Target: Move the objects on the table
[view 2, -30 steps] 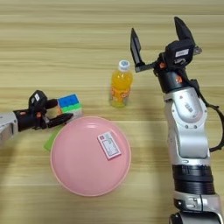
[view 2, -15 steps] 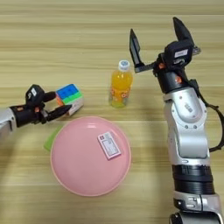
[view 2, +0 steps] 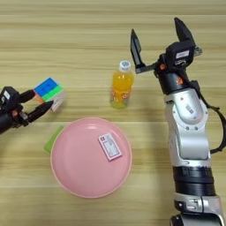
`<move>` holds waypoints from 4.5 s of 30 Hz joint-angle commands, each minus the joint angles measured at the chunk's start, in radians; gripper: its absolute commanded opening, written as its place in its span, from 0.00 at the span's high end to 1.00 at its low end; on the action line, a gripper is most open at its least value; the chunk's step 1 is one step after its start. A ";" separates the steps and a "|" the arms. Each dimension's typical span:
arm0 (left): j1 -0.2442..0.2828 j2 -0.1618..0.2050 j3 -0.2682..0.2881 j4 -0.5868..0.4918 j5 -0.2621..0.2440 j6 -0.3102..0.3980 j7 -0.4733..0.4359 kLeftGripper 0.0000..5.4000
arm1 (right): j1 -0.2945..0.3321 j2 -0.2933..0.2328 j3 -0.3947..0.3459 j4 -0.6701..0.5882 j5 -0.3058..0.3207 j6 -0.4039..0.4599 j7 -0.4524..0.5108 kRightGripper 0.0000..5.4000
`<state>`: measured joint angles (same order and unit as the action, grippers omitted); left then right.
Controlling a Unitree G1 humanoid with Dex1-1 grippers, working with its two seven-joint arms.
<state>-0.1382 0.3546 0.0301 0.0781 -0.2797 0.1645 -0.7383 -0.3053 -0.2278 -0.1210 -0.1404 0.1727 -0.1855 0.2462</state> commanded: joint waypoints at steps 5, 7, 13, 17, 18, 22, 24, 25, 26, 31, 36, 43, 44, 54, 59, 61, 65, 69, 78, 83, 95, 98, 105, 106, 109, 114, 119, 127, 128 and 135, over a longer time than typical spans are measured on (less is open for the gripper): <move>0.095 0.040 -0.001 -0.039 0.028 0.047 0.051 0.40 | -0.001 0.001 0.001 0.004 -0.003 -0.007 0.002 0.00; 0.106 0.035 -0.009 -0.026 0.041 0.046 0.064 0.40 | 0.000 0.002 0.004 0.004 -0.007 -0.009 0.000 0.00; 0.127 0.023 -0.021 -0.017 0.048 0.056 0.082 0.40 | 0.001 0.004 0.002 -0.004 0.001 -0.005 0.001 0.00; 0.129 0.022 -0.026 -0.009 0.050 0.052 0.086 0.32 | 0.004 0.004 0.001 -0.005 0.003 -0.005 0.002 0.00; 0.128 0.020 -0.027 -0.008 0.051 0.050 0.088 0.30 | 0.004 0.003 0.001 -0.004 0.003 -0.005 0.004 0.00; 0.128 0.012 -0.026 -0.007 0.052 0.030 0.101 0.23 | 0.005 0.002 -0.001 -0.001 0.006 -0.008 0.006 0.00; 0.127 0.007 -0.023 -0.009 0.048 0.018 0.106 0.19 | 0.005 0.002 -0.001 0.000 0.007 -0.008 0.007 0.00; 0.127 0.005 -0.022 -0.010 0.046 0.014 0.107 0.17 | 0.005 0.002 -0.001 0.001 0.007 -0.009 0.008 0.00; 0.126 0.004 -0.023 -0.011 0.044 0.012 0.108 0.14 | 0.005 0.002 -0.001 0.001 0.007 -0.009 0.008 0.00; 0.128 -0.004 -0.022 -0.017 0.040 -0.006 0.114 0.05 | 0.005 0.000 -0.004 0.007 0.009 -0.013 0.011 0.00; 0.129 -0.020 -0.009 -0.037 0.035 -0.047 0.132 0.00 | 0.002 -0.003 -0.006 0.013 0.011 -0.017 0.013 0.00; 0.133 -0.046 0.007 -0.073 0.029 -0.121 0.155 0.00 | 0.003 -0.006 -0.008 0.015 0.017 -0.021 0.017 0.00; 0.136 -0.049 0.006 -0.083 0.032 -0.133 0.159 0.00 | 0.003 -0.007 -0.009 0.016 0.018 -0.022 0.017 0.00; 0.142 -0.138 0.045 -0.217 0.026 -0.294 0.266 0.00 | 0.020 -0.011 -0.026 0.017 0.031 -0.033 0.025 0.00; 0.133 -0.188 0.090 -0.233 0.069 -0.395 0.380 0.00 | 0.063 0.009 -0.033 -0.003 0.037 -0.043 0.014 0.00; 0.133 -0.209 0.103 -0.236 0.077 -0.422 0.424 0.00 | 0.087 0.019 -0.038 -0.010 0.039 -0.048 0.004 0.00; 0.151 -0.224 0.104 -0.239 0.117 -0.478 0.470 0.00 | 0.139 0.027 -0.046 -0.008 0.018 -0.079 -0.017 0.00; 0.167 -0.216 0.107 -0.203 0.185 -0.547 0.504 0.00 | 0.196 0.033 -0.057 -0.003 -0.007 -0.122 -0.038 0.00; 0.193 -0.218 0.140 -0.043 0.257 -0.646 0.594 0.00 | 0.341 0.061 -0.093 0.050 -0.118 -0.280 -0.130 0.00; 0.233 -0.226 0.143 -0.011 0.256 -0.681 0.619 0.00 | 0.403 0.089 -0.077 0.094 -0.157 -0.351 -0.164 0.00; 0.321 -0.221 0.136 0.003 0.213 -0.665 0.610 0.00 | 0.501 0.126 -0.043 0.216 -0.082 -0.416 -0.124 0.00; 0.337 -0.213 0.140 -0.014 0.200 -0.651 0.600 0.00 | 0.508 0.123 -0.036 0.203 -0.057 -0.408 -0.106 0.00; 0.354 -0.201 0.148 -0.028 0.173 -0.647 0.577 0.00 | 0.505 0.096 -0.045 0.204 -0.021 -0.392 -0.076 0.00; 0.350 -0.199 0.145 -0.025 0.168 -0.651 0.569 0.00 | 0.501 0.092 -0.039 0.208 -0.013 -0.391 -0.062 0.00; 0.336 -0.203 0.146 -0.017 0.139 -0.646 0.551 0.00 | 0.489 0.089 -0.035 0.222 -0.010 -0.409 -0.043 0.00; 0.314 -0.200 0.146 0.002 0.143 -0.655 0.546 0.00 | 0.466 0.091 -0.038 0.243 -0.008 -0.411 -0.033 0.00; 0.297 -0.199 0.146 0.025 0.159 -0.669 0.549 0.00 | 0.447 0.092 -0.041 0.263 -0.012 -0.413 -0.035 0.00; 0.273 -0.202 0.152 0.052 0.175 -0.670 0.569 0.00 | 0.425 0.094 -0.046 0.283 -0.005 -0.409 -0.039 0.00; 0.271 -0.203 0.153 0.053 0.177 -0.673 0.573 0.00 | 0.423 0.093 -0.047 0.284 -0.008 -0.410 -0.040 0.00; 0.266 -0.206 0.154 0.055 0.180 -0.677 0.583 0.00 | 0.419 0.092 -0.052 0.288 -0.007 -0.410 -0.042 0.00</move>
<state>0.1369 0.1425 0.1831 0.1265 -0.1087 -0.5101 -0.1598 0.1247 -0.1305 -0.1657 0.1368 0.1625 -0.5984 0.2049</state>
